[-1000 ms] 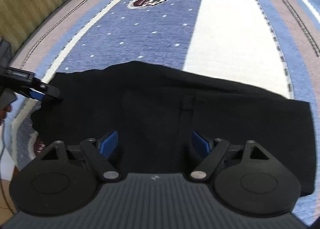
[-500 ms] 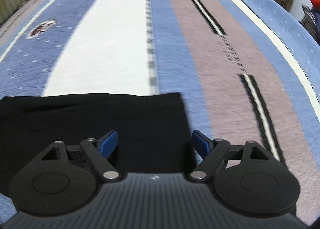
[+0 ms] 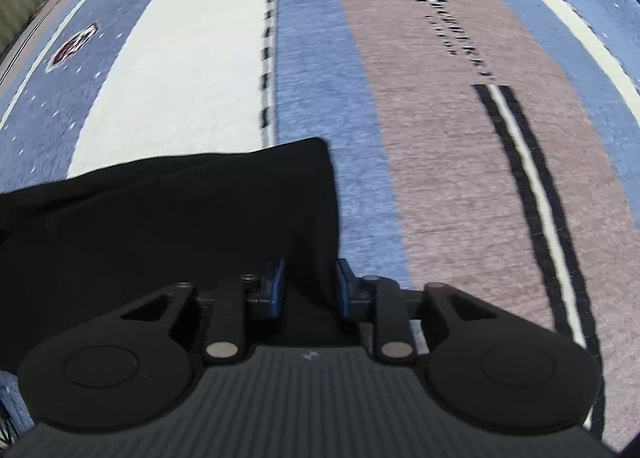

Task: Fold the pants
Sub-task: 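Close the right tool on the edge of the folded black trousers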

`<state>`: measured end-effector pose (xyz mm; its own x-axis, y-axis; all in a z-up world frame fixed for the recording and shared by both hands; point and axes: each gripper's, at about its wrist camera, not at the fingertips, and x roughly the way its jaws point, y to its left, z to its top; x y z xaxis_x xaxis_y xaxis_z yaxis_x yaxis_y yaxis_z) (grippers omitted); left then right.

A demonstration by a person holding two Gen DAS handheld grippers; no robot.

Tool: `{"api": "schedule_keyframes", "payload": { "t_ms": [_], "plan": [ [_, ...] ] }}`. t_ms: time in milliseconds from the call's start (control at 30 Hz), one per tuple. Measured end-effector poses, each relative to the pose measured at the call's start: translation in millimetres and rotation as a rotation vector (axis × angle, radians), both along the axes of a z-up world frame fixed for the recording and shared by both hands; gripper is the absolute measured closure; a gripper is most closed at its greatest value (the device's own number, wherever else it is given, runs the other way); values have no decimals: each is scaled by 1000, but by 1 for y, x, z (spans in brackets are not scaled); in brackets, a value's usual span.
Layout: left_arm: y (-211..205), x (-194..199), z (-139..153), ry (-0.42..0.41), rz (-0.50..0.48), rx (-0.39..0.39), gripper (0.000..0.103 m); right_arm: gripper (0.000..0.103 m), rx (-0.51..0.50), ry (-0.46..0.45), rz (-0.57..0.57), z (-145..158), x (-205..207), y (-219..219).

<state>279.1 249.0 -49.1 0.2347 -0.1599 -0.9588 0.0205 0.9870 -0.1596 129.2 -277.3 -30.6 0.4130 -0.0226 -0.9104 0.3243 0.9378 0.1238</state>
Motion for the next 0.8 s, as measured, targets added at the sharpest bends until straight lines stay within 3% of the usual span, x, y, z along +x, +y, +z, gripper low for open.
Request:
{"api": "schedule_keyframes", "payload": {
  "t_ms": [67,133,267,400,700,800],
  "plan": [
    [3,-1,0,-4,-1,-10,0,56,0,7,-26,-2,-2,-8],
    [-1,-2,4,-6,2,14,0,56,53,17,7,-8,-2,-11],
    [-10,-7,5,-37,5,66,0,84,62,24,25,-2,1,-7],
    [-9,-5,7,-36,11,68,2,94,54,21,2,5,0,-3],
    [-1,-14,27,-59,59,130,5,95,-47,-50,102,56,-1,40],
    [-4,-20,40,-87,60,187,5,95,-53,-78,170,74,2,66]
  ]
}}
